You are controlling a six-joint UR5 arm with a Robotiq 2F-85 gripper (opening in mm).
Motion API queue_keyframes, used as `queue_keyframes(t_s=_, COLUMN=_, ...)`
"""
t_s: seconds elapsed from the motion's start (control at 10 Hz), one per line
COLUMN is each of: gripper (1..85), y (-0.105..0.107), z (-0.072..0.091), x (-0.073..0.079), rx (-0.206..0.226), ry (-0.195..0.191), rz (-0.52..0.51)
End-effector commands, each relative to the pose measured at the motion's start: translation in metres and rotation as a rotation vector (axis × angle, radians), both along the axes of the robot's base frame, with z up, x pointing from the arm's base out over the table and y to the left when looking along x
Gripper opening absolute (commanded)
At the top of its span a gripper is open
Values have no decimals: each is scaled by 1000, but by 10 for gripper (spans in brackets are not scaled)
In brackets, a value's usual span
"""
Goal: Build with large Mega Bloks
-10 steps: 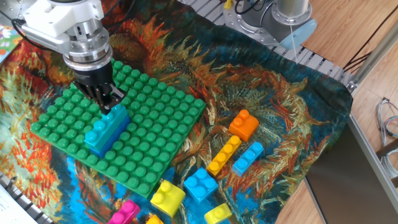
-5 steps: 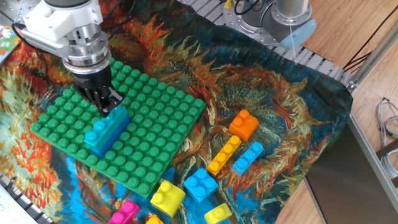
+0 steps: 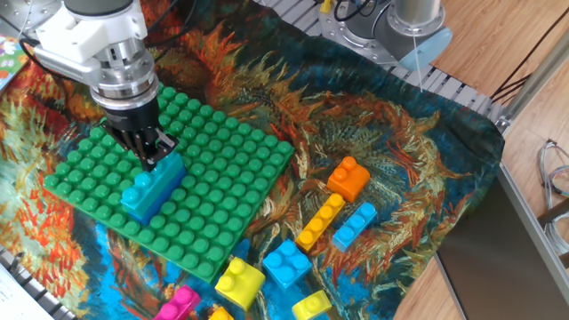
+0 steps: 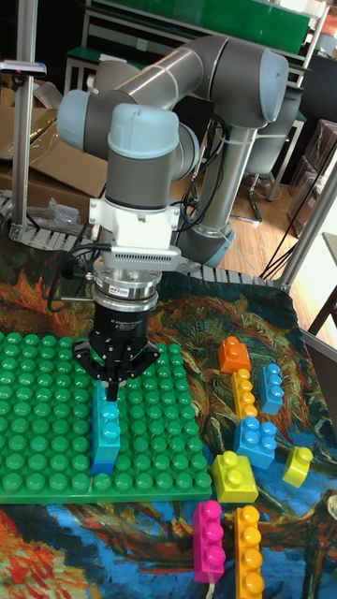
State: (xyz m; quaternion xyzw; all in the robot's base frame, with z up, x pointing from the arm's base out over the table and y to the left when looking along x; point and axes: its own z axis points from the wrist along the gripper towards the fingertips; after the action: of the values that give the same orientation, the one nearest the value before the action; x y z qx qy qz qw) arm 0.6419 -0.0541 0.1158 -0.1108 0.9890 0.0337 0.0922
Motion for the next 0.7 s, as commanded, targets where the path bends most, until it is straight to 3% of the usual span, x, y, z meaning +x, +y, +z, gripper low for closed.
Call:
queue_keyframes(t_s=0.0, gripper=13, y=2, z=0, x=1, rx=18, ry=-11, rz=0)
queue_keyframes(t_s=0.6, gripper=13, y=-1, z=14, x=-2, rx=22, ry=1, rz=3)
